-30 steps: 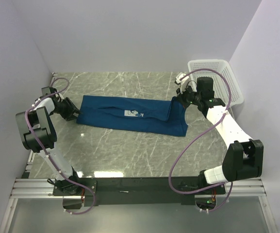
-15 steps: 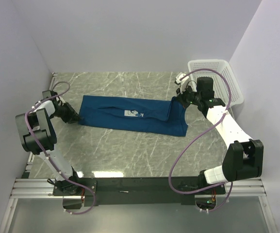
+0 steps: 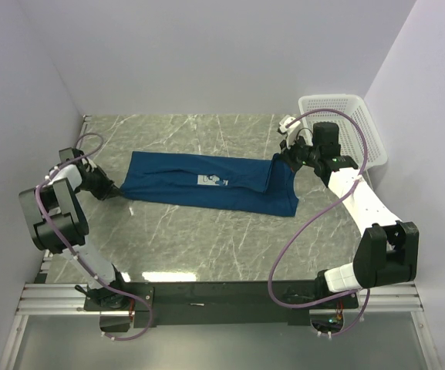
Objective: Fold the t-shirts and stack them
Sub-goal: Fold the tshirt
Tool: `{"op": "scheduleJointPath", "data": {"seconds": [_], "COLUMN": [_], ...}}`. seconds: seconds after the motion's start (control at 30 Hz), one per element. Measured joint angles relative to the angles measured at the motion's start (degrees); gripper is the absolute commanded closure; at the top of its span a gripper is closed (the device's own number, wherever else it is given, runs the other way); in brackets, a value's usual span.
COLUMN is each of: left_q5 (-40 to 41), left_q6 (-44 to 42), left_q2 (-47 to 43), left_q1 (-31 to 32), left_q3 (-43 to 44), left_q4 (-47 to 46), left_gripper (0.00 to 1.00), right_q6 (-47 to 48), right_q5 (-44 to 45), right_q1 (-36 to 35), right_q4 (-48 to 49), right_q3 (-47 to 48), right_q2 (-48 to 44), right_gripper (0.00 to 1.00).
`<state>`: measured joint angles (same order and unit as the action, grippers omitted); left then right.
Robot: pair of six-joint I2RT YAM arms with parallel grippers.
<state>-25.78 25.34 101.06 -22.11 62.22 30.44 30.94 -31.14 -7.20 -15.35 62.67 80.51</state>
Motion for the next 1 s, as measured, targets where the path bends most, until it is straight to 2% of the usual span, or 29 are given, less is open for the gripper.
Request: {"op": "scheduleJointPath", "data": {"seconds": [0.1,0.17,0.33,0.37,0.4,0.5,0.7,1.0], "left_q5": [0.2,0.2,0.3,0.5,0.6,0.7,0.3,-2.7], "left_q6": [0.4,0.7,1.0,1.1,1.3,2.0,3.1,3.9], "left_q2": [-1.1,-1.4,-1.6,-1.9,-2.3,-4.4,-10.6,-12.7], "left_q1": [-1.2,-1.8,-2.3,-2.4,-2.4,-2.6,-3.0,-3.0], "left_q3": [-0.2,-0.4,-2.8,-3.5,-4.2,-5.7,-5.8,-6.6], "left_q4": [-0.1,-0.2,-0.5,-0.6,-0.7,-0.7,-3.2,-6.3], "left_gripper": [0.95,0.86,0.7,0.58,0.53,0.51,0.54,0.55], "right_q6": [0.0,0.0,0.0,0.0,0.0,0.0,0.0,-0.4], "right_q5": [0.0,-0.1,-0.2,-0.2,-0.2,-0.4,-0.6,-0.9], "right_q1": [0.0,0.0,0.0,0.0,0.0,0.0,0.0,0.0], "right_q4": [0.0,0.0,0.0,0.0,0.0,0.0,0.1,0.2], "right_q3": [0.0,0.0,0.0,0.0,0.0,0.0,0.0,0.1], "right_q2": [0.0,0.0,0.0,0.0,0.0,0.0,0.0,0.5], "right_gripper": [1.0,1.0,1.0,1.0,1.0,1.0,1.0,1.0]}}
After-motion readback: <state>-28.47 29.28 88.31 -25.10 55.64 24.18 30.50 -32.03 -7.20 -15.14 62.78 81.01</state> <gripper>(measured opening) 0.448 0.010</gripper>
